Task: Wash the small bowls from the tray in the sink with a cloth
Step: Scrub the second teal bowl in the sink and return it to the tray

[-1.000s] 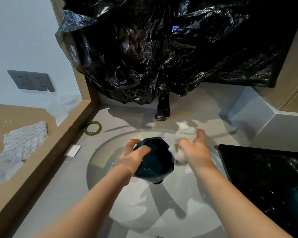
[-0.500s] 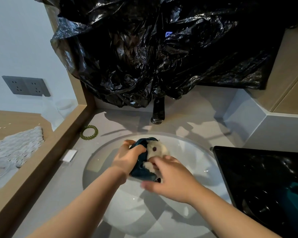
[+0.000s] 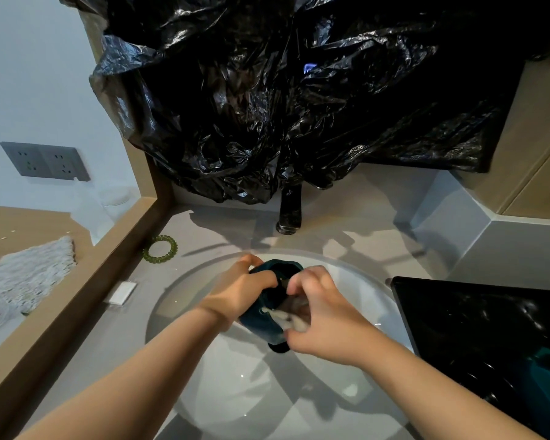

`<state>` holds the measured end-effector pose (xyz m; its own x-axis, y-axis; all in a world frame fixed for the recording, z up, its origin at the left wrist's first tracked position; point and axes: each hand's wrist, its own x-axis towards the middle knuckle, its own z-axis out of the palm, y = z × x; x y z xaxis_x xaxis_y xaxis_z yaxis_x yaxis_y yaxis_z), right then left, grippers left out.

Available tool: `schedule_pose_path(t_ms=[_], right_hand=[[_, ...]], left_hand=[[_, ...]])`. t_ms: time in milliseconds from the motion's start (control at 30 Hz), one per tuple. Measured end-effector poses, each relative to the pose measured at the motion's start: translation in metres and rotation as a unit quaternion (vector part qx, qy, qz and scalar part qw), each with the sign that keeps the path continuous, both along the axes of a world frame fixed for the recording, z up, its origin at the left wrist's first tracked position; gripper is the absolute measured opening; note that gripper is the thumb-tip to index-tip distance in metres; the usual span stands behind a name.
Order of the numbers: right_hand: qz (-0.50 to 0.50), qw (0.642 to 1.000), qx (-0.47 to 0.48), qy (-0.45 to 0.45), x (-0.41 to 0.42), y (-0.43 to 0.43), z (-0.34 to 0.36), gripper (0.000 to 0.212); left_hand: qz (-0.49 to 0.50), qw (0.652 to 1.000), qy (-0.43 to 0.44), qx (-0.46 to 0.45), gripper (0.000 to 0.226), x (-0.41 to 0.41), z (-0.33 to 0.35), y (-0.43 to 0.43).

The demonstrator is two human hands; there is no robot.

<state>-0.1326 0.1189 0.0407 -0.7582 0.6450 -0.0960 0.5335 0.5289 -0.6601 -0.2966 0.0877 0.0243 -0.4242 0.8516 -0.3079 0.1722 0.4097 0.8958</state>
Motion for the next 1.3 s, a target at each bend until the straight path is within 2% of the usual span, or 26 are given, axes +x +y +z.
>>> schedule_pose_path(t_ms=[33, 100, 167, 200, 267, 333, 367, 400, 467, 533, 600, 700, 767, 833, 900, 1000, 1067, 1100, 1133, 1200, 1267, 1300], right_hand=[[0.037, 0.998, 0.031, -0.044, 0.001, 0.002, 0.002, 0.035], [0.141, 0.966, 0.171, -0.131, 0.001, 0.004, -0.001, 0.026], [0.190, 0.919, 0.305, -0.163, 0.003, 0.007, -0.006, 0.025], [0.187, 0.912, 0.329, -0.160, 0.003, 0.008, -0.007, 0.024], [0.144, 0.941, 0.288, -0.106, -0.002, 0.004, -0.008, 0.021], [0.042, 0.989, 0.139, -0.009, -0.010, -0.006, -0.007, 0.025], [0.005, 0.997, 0.072, 0.016, -0.012, -0.008, -0.008, 0.025], [0.015, 0.998, 0.054, 0.015, -0.011, -0.009, -0.012, 0.023], [0.106, 0.982, 0.155, -0.035, 0.000, -0.001, -0.023, 0.025], [0.173, 0.927, 0.320, -0.092, 0.012, 0.014, -0.035, 0.021], [0.209, 0.877, 0.420, -0.100, 0.016, 0.023, -0.044, 0.016], [0.233, 0.873, 0.417, -0.103, 0.010, 0.021, -0.038, 0.010], [0.165, 0.898, 0.397, -0.095, 0.003, 0.014, -0.031, 0.015], [0.053, 0.940, 0.332, -0.065, -0.011, 0.000, -0.023, 0.019], [-0.022, 0.967, 0.252, -0.034, -0.027, -0.016, -0.019, 0.022], [0.002, 0.975, 0.220, -0.019, -0.029, -0.021, -0.025, 0.023], [0.090, 0.962, 0.244, -0.083, -0.017, -0.014, -0.023, 0.024], [0.127, 0.934, 0.315, -0.114, -0.010, -0.004, -0.025, 0.024], [0.142, 0.909, 0.376, -0.112, -0.003, 0.004, -0.031, 0.022], [0.181, 0.877, 0.434, -0.100, 0.004, 0.011, -0.035, 0.012], [0.200, 0.864, 0.453, -0.089, 0.004, 0.013, -0.039, 0.013], [0.192, 0.868, 0.449, -0.089, 0.000, 0.011, -0.034, 0.011]], left_hand=[[0.001, 1.000, -0.006, 0.000, 0.038, 0.000, 0.001, 0.000], [0.003, 1.000, -0.018, -0.002, 0.037, -0.001, 0.005, 0.001], [-0.004, 1.000, -0.026, 0.000, 0.037, -0.002, 0.009, 0.002], [-0.006, 1.000, -0.025, 0.002, 0.038, -0.002, 0.009, 0.003], [0.006, 1.000, -0.028, 0.008, 0.041, 0.001, 0.006, 0.004], [0.030, 0.999, -0.038, 0.019, 0.043, 0.005, -0.001, 0.007], [0.031, 0.999, -0.038, 0.022, 0.043, 0.005, -0.003, 0.008], [0.018, 0.999, -0.034, 0.020, 0.042, 0.005, -0.002, 0.008], [-0.023, 1.000, -0.008, -0.002, 0.039, 0.001, 0.003, 0.006], [-0.083, 0.996, -0.006, -0.033, 0.040, -0.002, 0.009, 0.003], [-0.130, 0.990, -0.024, -0.055, 0.040, -0.002, 0.016, 0.000], [-0.079, 0.990, -0.106, -0.040, 0.044, -0.002, 0.015, -0.004], [0.015, 0.980, -0.200, -0.003, 0.044, 0.007, 0.006, -0.010], [0.083, 0.958, -0.273, 0.040, 0.041, 0.026, -0.002, -0.015], [0.119, 0.955, -0.263, 0.062, 0.031, 0.039, -0.009, -0.015], [0.173, 0.959, -0.221, 0.038, 0.023, 0.030, -0.013, -0.012], [0.160, 0.969, -0.186, 0.012, 0.023, 0.015, -0.011, -0.015], [0.123, 0.980, -0.158, -0.005, 0.024, 0.009, -0.006, -0.018], [0.071, 0.989, -0.128, -0.021, 0.025, 0.004, 0.000, -0.020], [-0.019, 0.995, -0.095, -0.036, 0.029, -0.003, 0.011, -0.023], [-0.034, 0.991, -0.128, -0.016, 0.034, -0.007, 0.015, -0.021], [-0.003, 0.986, -0.164, 0.002, 0.032, -0.005, 0.013, -0.020]])
